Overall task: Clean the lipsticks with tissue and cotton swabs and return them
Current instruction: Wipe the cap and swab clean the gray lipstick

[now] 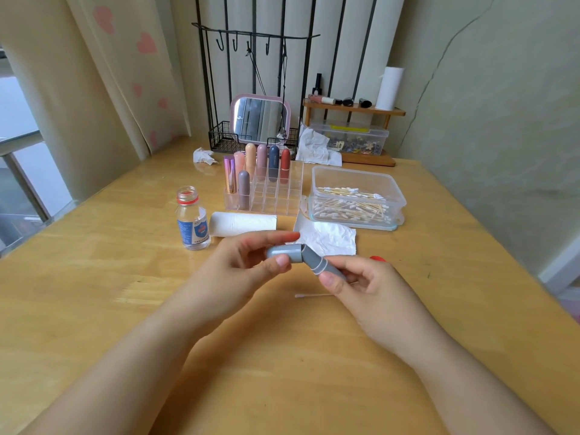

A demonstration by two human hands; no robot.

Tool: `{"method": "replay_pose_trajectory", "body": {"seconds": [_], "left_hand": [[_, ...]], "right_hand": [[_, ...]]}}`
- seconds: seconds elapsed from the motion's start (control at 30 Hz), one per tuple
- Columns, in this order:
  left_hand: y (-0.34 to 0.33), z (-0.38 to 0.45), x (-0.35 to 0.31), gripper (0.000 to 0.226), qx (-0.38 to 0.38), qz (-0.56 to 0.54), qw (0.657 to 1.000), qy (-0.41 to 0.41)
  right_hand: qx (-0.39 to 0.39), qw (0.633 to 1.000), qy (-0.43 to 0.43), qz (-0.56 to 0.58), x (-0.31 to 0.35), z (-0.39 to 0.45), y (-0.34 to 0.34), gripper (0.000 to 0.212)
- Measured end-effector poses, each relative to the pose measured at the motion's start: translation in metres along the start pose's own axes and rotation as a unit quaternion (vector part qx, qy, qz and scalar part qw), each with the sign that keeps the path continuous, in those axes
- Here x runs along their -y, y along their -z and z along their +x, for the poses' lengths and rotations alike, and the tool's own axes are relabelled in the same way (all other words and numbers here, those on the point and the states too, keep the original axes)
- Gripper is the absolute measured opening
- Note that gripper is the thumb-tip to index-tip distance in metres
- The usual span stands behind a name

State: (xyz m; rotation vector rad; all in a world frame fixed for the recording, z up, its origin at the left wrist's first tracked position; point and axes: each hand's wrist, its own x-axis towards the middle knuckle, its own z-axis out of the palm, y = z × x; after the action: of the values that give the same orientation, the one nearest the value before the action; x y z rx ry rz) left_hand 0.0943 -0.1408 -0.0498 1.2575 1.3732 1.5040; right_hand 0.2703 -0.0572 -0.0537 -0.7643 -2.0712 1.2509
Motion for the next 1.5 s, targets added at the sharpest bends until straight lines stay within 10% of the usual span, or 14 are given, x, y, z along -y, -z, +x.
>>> {"method": "replay_pose_trajectory", "body": {"seconds": [0.53, 0.8, 1.17, 1.5], "left_hand": [[-0.009, 0.006, 0.013, 0.027, -0.06, -0.059, 0.996, -0.01], [-0.008, 0.016, 0.01, 0.023, -0.065, 0.114, 0.991, 0.004], [0.029, 0.056, 0.008, 0.022, -0.109, 0.572, 0.809, -0.081], [0.045, 0.094, 0.036, 0.017, -0.111, 0.614, 0.766, -0.153]], "right_hand": [[-0.013, 0.994, 0.034, -0.108, 0.005, -0.003, -0.013, 0.02], [0.004, 0.986, -0.032, -0.164, 0.011, 0.012, -0.009, 0.008], [-0.031, 0.991, -0.01, -0.134, 0.038, 0.124, -0.011, 0.013], [-0.03, 0.985, 0.01, -0.168, 0.023, 0.208, -0.035, 0.008]]}}
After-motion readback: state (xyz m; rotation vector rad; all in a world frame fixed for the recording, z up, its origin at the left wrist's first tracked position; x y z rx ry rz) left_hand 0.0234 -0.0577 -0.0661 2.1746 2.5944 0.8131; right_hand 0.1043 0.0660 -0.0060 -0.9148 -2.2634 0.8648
